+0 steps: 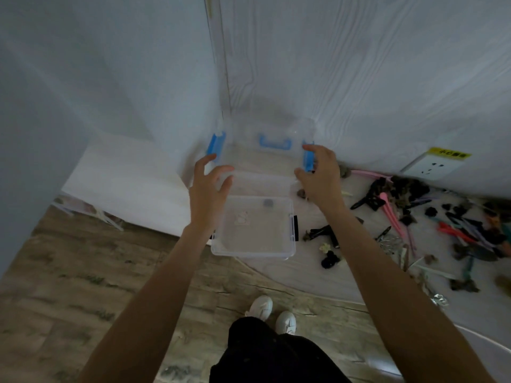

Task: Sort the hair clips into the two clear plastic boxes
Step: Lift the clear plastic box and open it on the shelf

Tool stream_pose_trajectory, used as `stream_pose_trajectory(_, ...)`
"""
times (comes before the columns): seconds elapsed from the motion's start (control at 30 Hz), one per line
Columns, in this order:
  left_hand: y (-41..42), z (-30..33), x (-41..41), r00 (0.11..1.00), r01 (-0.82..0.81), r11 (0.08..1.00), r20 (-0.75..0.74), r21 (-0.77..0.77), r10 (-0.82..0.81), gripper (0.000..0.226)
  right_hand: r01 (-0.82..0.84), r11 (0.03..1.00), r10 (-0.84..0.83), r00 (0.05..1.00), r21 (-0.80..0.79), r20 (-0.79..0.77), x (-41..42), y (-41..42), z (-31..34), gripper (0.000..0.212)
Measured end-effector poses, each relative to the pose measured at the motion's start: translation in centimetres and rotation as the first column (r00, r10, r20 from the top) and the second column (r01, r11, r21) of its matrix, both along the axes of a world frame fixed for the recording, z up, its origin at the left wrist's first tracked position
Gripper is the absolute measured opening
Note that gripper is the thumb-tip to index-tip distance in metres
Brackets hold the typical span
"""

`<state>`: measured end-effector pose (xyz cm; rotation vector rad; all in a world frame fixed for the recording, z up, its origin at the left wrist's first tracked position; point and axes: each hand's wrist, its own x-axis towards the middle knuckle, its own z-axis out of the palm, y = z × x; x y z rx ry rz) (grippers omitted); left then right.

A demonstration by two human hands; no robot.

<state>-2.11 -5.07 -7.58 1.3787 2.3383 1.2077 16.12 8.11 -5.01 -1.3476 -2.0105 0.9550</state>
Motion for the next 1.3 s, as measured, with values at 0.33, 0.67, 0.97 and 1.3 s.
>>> stream_pose_trajectory(0.33,0.7,-1.0,0.1,0.999,0.019,0.961,-0.031,-0.276,-0.029,0.027,-0.052,0.996,0.061,0.989,-0.07,0.132,0.7,-0.5,-3.0,0.04)
stream_pose_trajectory(0.67,-7.1,-2.6,2.8,0.991,-0.03,0.928,0.108,-0.371,0.076,0.063,-0.179,0.956,0.214,0.967,-0.232,0.14,4.4,-7.5,-4.5,0.04)
stream_pose_trajectory(0.97,-8.9,-3.0,2.9,0.991,-0.137,0.903,-0.067,-0.406,0.12,0.059,-0.248,0.96,0.26,0.962,-0.133,0.084,3.3,-11.4,-5.0,0.031)
stream_pose_trajectory(1.3,-9.2,-3.7,2.2,0.976,-0.214,0.899,-0.122,-0.381,0.181,0.066,-0.773,0.632,0.592,0.433,-0.058,0.68,1.8,-1.7,-7.8,0.068)
